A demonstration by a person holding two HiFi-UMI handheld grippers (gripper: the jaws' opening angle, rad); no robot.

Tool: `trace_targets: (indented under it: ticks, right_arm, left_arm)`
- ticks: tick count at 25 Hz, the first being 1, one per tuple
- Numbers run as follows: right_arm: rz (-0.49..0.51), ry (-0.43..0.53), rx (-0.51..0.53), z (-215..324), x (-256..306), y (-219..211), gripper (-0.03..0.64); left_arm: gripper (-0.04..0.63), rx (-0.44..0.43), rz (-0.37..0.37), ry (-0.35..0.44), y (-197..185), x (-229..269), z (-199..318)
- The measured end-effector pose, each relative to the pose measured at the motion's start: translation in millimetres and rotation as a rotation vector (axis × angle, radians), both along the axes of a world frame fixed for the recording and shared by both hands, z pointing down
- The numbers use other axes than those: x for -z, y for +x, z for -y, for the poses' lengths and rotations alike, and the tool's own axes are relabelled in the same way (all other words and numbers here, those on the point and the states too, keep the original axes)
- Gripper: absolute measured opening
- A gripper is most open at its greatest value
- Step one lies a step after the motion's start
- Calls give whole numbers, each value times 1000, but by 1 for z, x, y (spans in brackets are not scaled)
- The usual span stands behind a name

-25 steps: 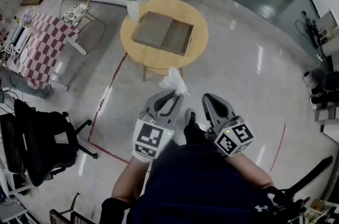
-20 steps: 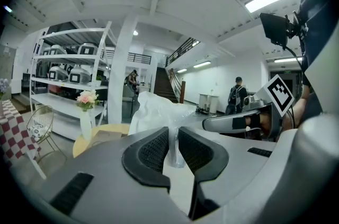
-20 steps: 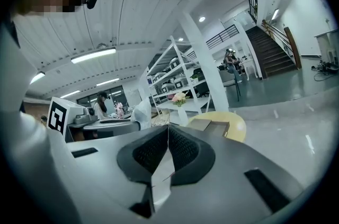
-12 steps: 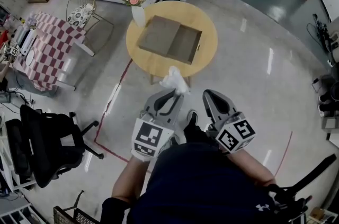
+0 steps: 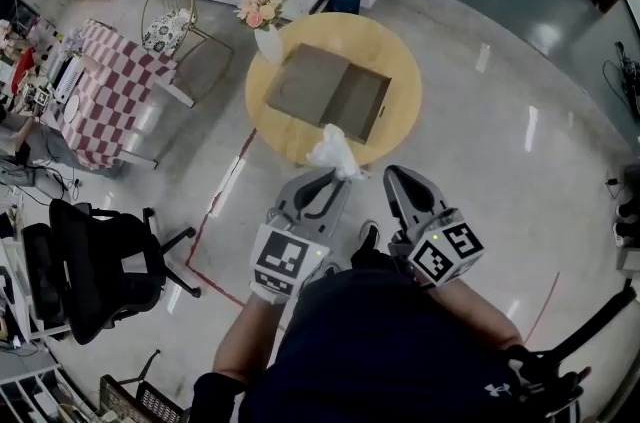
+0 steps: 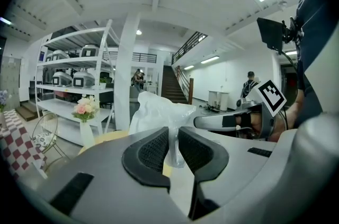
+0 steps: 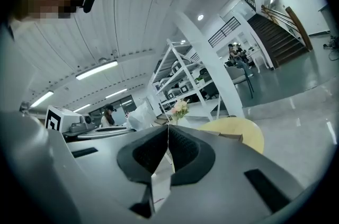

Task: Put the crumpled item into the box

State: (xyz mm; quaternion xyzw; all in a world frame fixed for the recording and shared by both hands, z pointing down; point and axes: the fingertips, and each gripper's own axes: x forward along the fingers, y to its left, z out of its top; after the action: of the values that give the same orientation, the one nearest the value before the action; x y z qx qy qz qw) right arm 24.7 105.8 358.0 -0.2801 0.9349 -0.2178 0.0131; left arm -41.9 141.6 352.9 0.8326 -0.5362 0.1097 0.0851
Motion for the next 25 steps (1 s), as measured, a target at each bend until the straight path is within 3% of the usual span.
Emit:
trace_targets:
  ticks: [9, 25]
  right_arm:
    - [37, -1, 32, 41, -1, 16, 14]
    - [47, -65, -16, 83, -17, 36, 14]
  left_arm:
    - [67, 45, 53, -1, 16, 2, 35]
    - [67, 51, 68, -76, 19, -20, 73]
